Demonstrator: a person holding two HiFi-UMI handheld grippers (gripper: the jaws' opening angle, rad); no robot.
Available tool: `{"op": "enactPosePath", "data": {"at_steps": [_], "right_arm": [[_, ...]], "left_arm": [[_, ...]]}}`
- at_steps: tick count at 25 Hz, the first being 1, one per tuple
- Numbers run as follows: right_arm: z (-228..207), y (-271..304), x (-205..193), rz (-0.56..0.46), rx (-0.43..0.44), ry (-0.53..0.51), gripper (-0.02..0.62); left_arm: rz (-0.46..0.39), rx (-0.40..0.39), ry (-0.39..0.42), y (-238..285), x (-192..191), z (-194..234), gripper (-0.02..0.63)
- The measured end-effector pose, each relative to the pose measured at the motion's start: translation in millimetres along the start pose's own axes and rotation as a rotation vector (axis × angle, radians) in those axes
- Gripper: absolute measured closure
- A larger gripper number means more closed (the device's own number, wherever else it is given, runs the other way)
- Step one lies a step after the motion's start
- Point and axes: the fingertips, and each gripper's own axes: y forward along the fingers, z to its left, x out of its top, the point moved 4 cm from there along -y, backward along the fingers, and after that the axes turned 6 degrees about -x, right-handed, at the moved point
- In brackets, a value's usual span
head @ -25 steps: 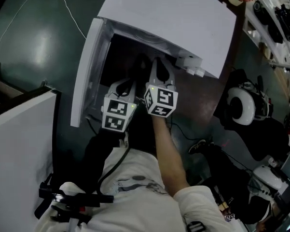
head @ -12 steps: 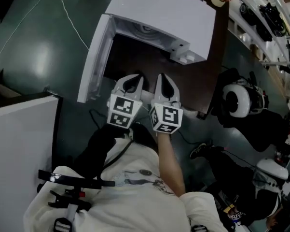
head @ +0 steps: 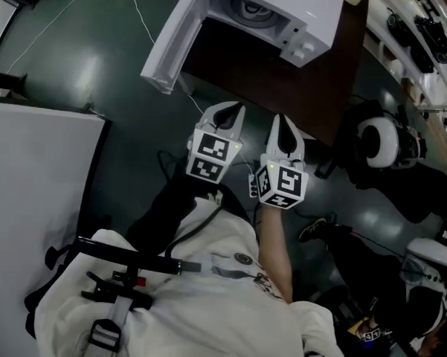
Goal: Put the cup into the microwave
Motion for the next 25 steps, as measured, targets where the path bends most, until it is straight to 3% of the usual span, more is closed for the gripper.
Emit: {"op": "enactPosePath", "data": {"at_steps": [6, 12, 25], "right_arm": [[-5, -65, -11, -0.005, 0.023, -0.01, 0.595], [-8, -105, -7, -0.026, 0.012, -0.013, 0.595], [56, -158, -20, -0.048, -0.016, 0.007, 0.594]], "left_arm": [[-0.02, -0.019, 0.031, -30, -22, -58, 0.606], [-0.03, -0.026, 0.049, -54, -28, -81, 0.607], [-0.017, -0.044, 0.063, -135, -67, -71, 0.606]]}}
